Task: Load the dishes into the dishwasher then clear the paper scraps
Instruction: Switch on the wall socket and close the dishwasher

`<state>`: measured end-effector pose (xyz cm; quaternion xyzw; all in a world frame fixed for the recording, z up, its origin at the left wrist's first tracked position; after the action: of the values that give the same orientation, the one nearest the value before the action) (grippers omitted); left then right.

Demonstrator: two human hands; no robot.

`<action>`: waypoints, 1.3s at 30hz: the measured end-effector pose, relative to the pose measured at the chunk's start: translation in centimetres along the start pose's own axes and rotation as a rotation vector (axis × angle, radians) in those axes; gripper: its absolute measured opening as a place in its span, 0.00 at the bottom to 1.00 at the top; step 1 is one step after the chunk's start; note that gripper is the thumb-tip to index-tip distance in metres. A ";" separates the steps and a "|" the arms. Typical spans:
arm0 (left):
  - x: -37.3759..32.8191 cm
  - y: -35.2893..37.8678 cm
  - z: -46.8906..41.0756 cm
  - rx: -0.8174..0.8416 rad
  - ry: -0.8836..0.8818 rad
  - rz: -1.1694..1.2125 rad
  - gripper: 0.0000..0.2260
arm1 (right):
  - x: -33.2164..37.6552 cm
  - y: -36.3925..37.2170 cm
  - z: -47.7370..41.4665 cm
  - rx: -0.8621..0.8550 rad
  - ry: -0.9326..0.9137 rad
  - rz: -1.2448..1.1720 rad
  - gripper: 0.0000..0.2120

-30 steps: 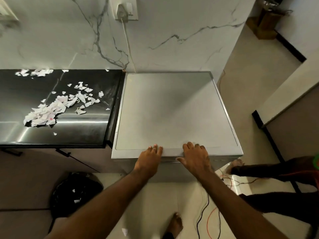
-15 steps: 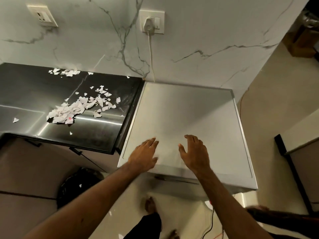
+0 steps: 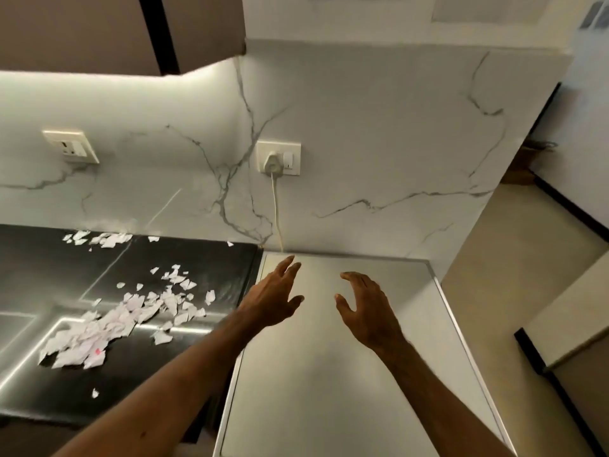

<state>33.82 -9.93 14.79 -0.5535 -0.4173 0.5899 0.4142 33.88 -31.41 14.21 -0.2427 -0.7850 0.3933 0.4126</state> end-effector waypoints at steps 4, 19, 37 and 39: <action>0.0 -4.2 -5.5 -0.049 0.021 -0.043 0.38 | 0.6 -1.5 -4.2 -0.067 0.007 -0.032 0.24; -0.7 -12.0 -20.3 -0.045 -0.070 -0.201 0.46 | 1.1 -3.4 -13.4 -0.136 -0.064 -0.044 0.25; 0.4 -11.4 -23.7 0.053 -0.093 -0.272 0.49 | -0.5 -3.4 -14.3 -0.134 -0.023 -0.065 0.25; 0.3 -11.1 -23.5 0.049 -0.091 -0.265 0.48 | -0.5 -3.3 -13.9 -0.129 -0.023 -0.065 0.25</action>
<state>57.59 -5.42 24.33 -0.4560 -0.4902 0.5646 0.4826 45.61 -27.84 21.60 -0.2385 -0.8210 0.3308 0.3995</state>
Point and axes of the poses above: each hand's wrist, its own z-axis away from the middle knuckle, its own y-axis out of the palm, x = y × z, the point moved 5 cm from there along -z, towards the middle knuckle, and after that the axes turned 12 degrees about -y, right-handed, at the moved point
